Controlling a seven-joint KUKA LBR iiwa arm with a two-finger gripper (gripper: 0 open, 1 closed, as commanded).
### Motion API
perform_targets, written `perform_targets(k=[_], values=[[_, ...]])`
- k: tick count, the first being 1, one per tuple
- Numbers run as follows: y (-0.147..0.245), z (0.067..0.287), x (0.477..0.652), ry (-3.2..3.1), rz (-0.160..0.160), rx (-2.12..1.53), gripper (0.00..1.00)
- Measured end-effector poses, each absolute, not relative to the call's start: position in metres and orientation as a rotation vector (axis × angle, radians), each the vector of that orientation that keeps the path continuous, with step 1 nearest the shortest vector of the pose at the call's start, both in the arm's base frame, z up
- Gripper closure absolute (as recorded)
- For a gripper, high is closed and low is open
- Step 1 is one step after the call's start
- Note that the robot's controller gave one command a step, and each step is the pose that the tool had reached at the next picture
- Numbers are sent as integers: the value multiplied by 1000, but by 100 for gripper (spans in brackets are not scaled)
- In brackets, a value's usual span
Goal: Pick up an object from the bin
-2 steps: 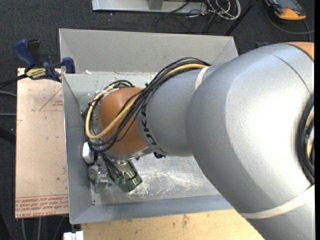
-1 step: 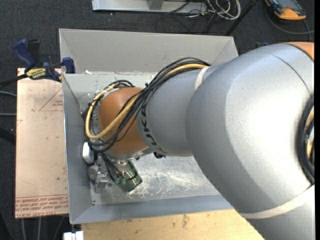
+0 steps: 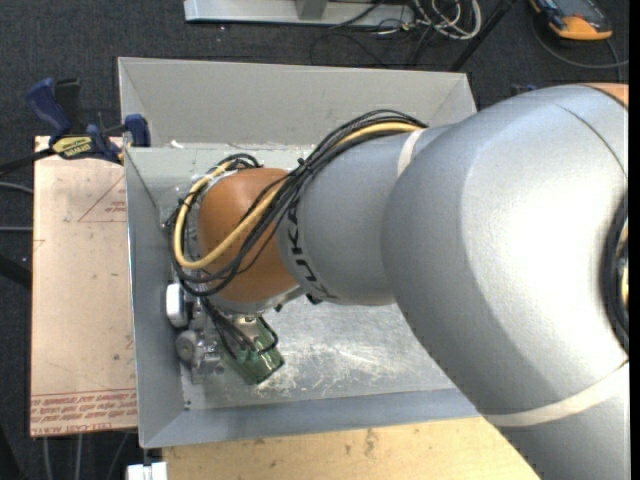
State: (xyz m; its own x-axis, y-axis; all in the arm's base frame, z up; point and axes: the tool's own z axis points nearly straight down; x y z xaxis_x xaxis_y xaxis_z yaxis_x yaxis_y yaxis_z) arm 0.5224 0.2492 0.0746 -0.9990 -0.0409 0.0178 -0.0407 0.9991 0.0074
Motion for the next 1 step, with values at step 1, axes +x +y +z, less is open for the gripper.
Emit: perform_targets(k=[1], values=[[218,238,524,-3147,-5,-33,100]])
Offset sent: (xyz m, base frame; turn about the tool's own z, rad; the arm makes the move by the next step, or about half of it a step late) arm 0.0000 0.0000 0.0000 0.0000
